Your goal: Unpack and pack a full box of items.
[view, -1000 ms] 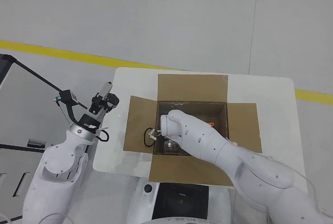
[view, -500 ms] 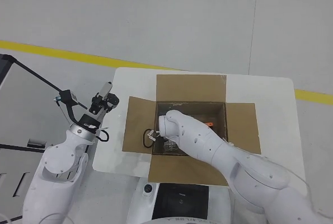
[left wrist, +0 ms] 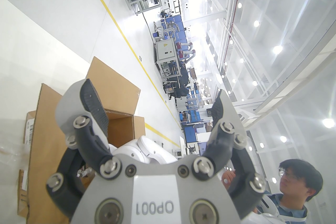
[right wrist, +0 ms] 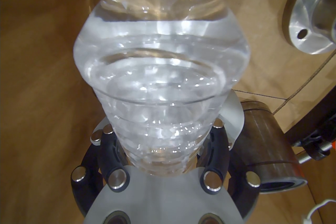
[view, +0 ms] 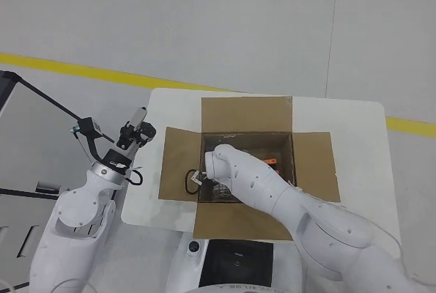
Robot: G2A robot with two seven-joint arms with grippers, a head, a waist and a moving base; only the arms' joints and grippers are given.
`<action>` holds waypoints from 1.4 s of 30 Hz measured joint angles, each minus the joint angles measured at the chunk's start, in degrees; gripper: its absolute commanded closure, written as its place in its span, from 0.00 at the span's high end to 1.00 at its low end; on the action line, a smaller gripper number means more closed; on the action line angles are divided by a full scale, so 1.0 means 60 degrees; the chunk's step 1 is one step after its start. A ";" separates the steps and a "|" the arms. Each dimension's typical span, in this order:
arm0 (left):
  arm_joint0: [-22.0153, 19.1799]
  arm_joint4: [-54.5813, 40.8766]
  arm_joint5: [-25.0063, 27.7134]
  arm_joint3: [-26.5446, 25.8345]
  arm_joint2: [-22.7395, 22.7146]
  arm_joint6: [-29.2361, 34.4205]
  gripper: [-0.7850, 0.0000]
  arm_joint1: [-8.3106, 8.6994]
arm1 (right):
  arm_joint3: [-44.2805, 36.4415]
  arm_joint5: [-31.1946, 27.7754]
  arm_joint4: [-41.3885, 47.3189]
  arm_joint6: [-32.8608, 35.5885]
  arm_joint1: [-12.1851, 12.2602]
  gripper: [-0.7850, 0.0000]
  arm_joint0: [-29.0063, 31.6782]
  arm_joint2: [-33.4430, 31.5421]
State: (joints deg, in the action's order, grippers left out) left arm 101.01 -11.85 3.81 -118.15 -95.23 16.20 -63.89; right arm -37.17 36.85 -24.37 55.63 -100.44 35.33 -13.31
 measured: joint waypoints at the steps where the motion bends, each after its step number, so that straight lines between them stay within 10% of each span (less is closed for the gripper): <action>1: 0.0000 0.0000 0.0000 0.0000 0.0000 0.0000 1.00 0.0000 | 0.0001 0.0015 -0.0035 -0.0013 -0.0010 0.00 0.0004 -0.0014; 42: 0.0000 0.0000 0.0000 0.0000 0.0000 0.0000 1.00 0.0000 | -0.3401 0.1222 -0.2321 0.0296 0.0923 0.00 0.0900 -0.1218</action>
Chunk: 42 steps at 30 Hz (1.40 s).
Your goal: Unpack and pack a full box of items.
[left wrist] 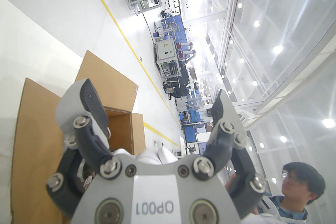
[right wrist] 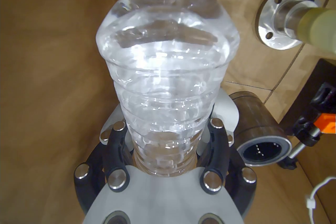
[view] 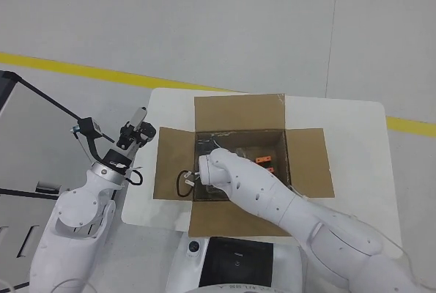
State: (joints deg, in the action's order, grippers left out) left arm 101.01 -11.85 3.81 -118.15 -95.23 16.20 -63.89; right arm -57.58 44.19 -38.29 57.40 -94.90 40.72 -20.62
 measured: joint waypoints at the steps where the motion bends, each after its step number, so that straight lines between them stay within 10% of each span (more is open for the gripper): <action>1: 0.0000 0.0000 0.0000 0.0000 0.0000 0.0000 1.00 0.0000 | -0.0236 0.0112 -0.0143 0.0063 0.0068 0.00 0.0046 -0.0033; 15: 0.0000 0.0000 0.0000 0.0000 0.0000 0.0000 1.00 0.0000 | -0.3603 0.0690 -0.2196 -0.0241 0.1478 0.00 0.1264 -0.1113; 26: 0.0000 0.0000 0.0000 0.0000 0.0000 0.0000 1.00 0.0000 | -0.7875 -0.0672 -0.5333 0.1115 0.2873 0.00 0.3702 -0.3898; 42: 0.0000 0.0000 0.0000 0.0000 0.0000 0.0000 1.00 0.0000 | -1.1512 -0.3251 -1.1379 0.3695 0.1916 0.00 0.6130 -0.5972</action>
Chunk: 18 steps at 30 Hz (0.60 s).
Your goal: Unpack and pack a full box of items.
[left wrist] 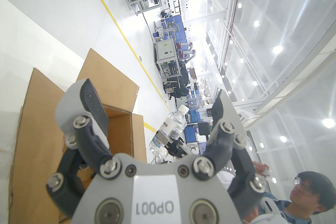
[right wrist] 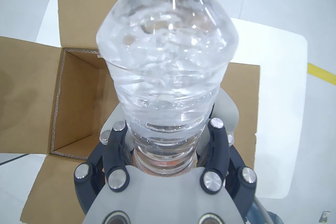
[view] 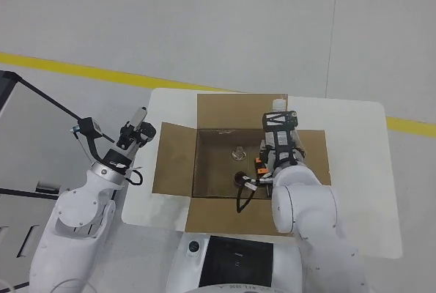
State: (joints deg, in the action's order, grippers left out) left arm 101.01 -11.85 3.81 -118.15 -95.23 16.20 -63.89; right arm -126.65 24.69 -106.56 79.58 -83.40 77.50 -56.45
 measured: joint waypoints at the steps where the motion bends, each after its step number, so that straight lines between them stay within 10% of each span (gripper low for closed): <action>1: 0.0000 0.0000 0.0000 0.0000 0.0000 0.0000 1.00 0.0000 | -0.0088 -0.0146 -0.0295 0.0145 -0.0113 0.00 0.0065 -0.0039; 18: 0.0000 0.0000 0.0000 0.0000 0.0000 0.0000 1.00 0.0000 | -0.0164 -0.0803 -0.0375 0.0656 -0.0404 0.00 0.0222 -0.0373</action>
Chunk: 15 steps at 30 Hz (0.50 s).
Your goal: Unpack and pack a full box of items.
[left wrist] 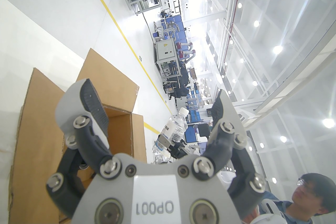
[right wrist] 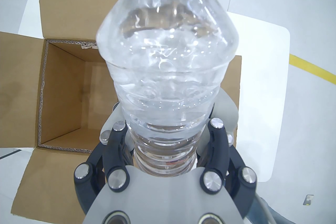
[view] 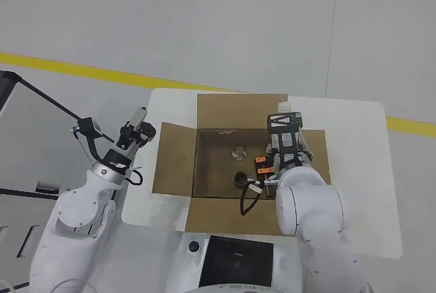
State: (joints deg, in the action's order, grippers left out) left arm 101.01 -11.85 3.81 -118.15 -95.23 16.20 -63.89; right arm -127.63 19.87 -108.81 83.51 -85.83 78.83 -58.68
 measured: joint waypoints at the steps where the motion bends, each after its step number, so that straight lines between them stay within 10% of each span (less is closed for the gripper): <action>1: 0.0000 0.0000 0.0000 0.0000 0.0000 0.0000 1.00 0.0000 | -0.0014 -0.0014 0.0031 -0.0273 0.0005 0.00 0.0046 -0.0078; 15: 0.0000 0.0000 0.0000 0.0000 0.0000 0.0000 1.00 0.0000 | -0.1179 -0.1374 0.1516 -0.5174 0.0328 0.00 0.1770 -0.4651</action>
State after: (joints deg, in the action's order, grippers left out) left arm 101.01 -11.85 3.81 -118.15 -95.23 16.20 -63.89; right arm -134.71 11.62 -99.72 52.47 -83.86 89.45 -86.59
